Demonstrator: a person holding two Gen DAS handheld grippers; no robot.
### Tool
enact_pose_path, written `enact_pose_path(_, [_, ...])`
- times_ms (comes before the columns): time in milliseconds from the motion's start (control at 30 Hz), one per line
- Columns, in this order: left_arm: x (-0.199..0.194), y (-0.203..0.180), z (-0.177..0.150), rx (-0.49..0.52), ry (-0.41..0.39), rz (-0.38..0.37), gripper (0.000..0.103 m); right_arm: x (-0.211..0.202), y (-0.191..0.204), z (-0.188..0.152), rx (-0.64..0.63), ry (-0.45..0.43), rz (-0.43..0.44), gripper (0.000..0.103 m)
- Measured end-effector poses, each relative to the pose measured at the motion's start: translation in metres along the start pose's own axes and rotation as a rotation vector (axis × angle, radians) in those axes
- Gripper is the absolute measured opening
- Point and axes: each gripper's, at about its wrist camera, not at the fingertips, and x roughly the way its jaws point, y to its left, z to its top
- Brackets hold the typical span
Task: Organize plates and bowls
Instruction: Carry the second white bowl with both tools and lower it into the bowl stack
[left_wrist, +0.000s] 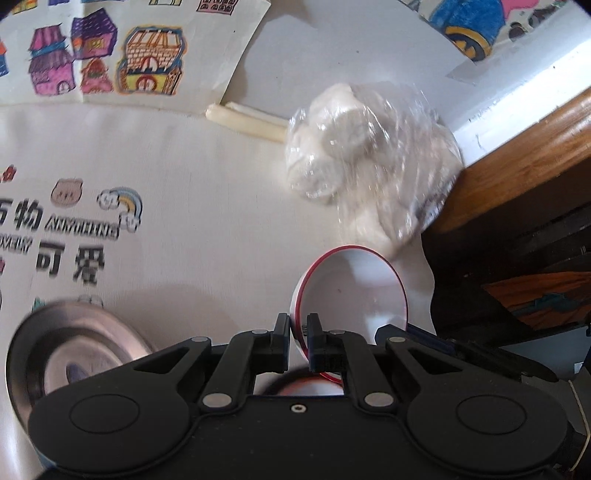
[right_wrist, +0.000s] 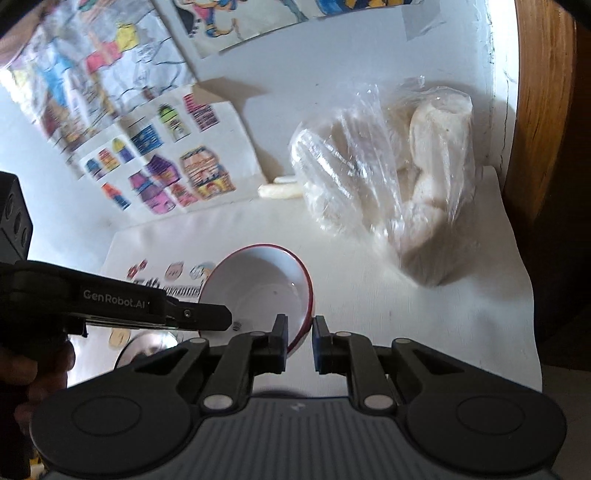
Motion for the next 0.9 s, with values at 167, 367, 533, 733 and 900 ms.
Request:
enact_pose_path(167, [-0.001,-0.004,-0.023,-0.040,0.021,-0.006,0.009,-0.016,-0.003,-0.020,-0.031,0.039,0.030,0.017])
enact_pose_path(367, [0.005,-0.013,-0.049,-0.079,0.016,-0.028,0.009,-0.027,-0.016,-0.032,-0.053,0.086,0.020,0.017])
enact_pose_path(533, [0.009,-0.011,-0.066,-0.121,0.014,-0.021,0.010,-0.030,-0.020,-0.037,-0.095,0.110,0.024,0.017])
enact_pose_path(733, [0.011,-0.006,-0.078,-0.142,0.026,0.003,0.011,-0.024,-0.017,-0.042,-0.140,0.168,0.041,0.017])
enact_pose_path(900, [0.014,-0.001,-0.086,-0.160,0.041,0.027,0.012,-0.020,-0.011,-0.048,-0.172,0.203,0.052,0.017])
